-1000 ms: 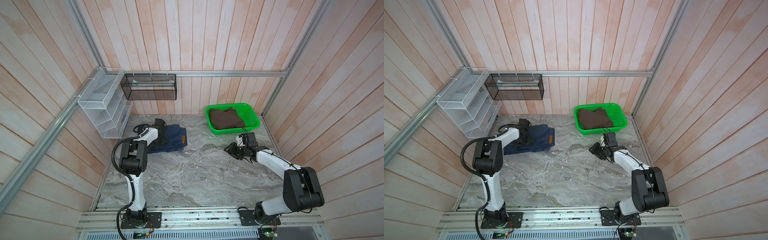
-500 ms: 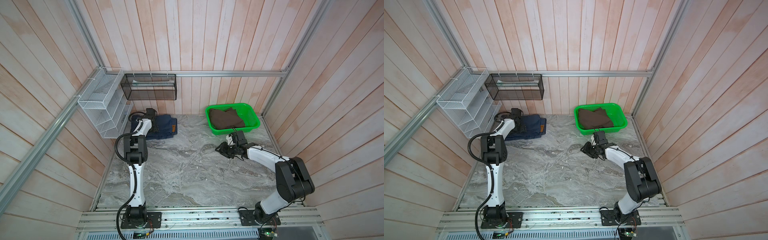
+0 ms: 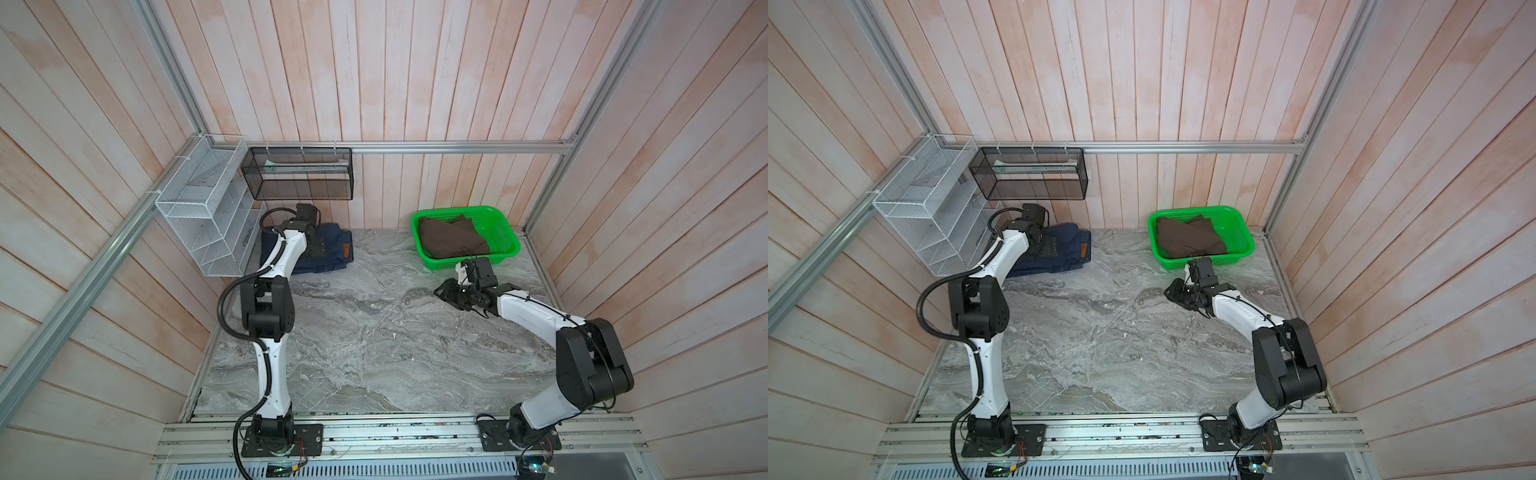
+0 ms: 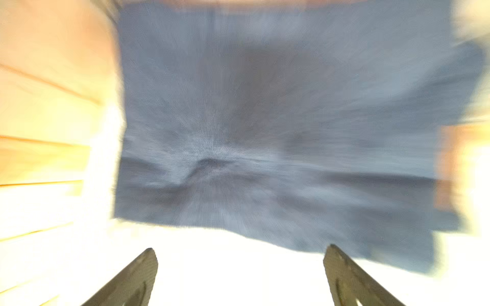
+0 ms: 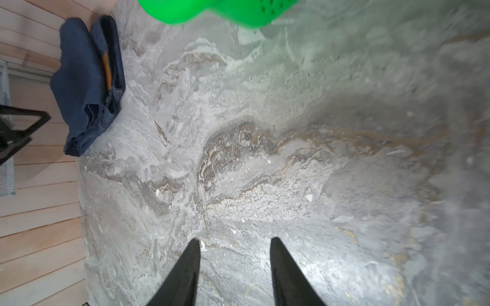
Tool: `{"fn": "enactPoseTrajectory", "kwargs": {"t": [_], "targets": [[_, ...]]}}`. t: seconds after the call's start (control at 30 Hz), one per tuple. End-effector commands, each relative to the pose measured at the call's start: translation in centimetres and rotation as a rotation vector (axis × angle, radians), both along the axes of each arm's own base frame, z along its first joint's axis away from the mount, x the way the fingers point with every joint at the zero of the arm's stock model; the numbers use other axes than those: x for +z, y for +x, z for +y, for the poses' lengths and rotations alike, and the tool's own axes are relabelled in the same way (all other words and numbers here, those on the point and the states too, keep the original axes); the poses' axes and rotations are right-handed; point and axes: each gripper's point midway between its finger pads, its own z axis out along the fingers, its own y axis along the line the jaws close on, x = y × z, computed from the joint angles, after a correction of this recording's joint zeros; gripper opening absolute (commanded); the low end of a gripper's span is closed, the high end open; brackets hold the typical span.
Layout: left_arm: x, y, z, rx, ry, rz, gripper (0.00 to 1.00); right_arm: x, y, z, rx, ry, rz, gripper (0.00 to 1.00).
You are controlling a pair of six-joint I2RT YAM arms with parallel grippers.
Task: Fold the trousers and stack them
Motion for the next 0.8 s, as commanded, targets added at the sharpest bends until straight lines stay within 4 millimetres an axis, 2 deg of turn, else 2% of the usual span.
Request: {"fn": "enactPoseTrajectory", "kwargs": {"t": [0.0,0.07,0.17,0.27,0.37,0.47,0.53,0.6,0.77], "targets": [[11.0,-2.7,-2.9,-0.046,-0.063,-0.322,1.0,3.7,1.5,-3.8,-0.085,-0.105,-0.195,0.44],[12.8,-5.5,-3.8,-0.065,-0.097,-0.413,1.0,5.2,1.6,-5.8,-0.143,-0.132,-0.279,0.44],[13.6,-9.8,-3.6,-0.062,-0.162,-0.521,1.0,7.4,1.4,-9.0,-0.254,-0.19,-0.413,0.44],[12.1,-13.6,-2.7,-0.041,-0.196,-0.601,1.0,9.2,0.8,-11.5,-0.322,-0.276,-0.544,0.43],[9.2,-16.6,-1.3,0.016,-0.211,-0.636,1.0,10.4,-0.3,-14.1,-0.417,-0.359,-0.659,0.45],[6.2,-19.1,1.6,0.165,-0.18,-0.657,0.99,11.0,-1.4,-16.6,-0.501,-0.47,-0.753,0.47],[4.2,-20.3,3.0,0.225,-0.143,-0.681,0.99,10.6,-2.0,-17.6,-0.505,-0.587,-0.803,0.48],[3.2,-21.1,3.9,0.258,-0.128,-0.725,0.99,9.7,-2.6,-19.2,-0.569,-0.665,-0.808,0.5],[1.7,-22.8,6.3,0.362,-0.06,-0.828,0.99,6.0,-2.8,-22.4,-0.66,-0.661,-0.744,0.51]]}}
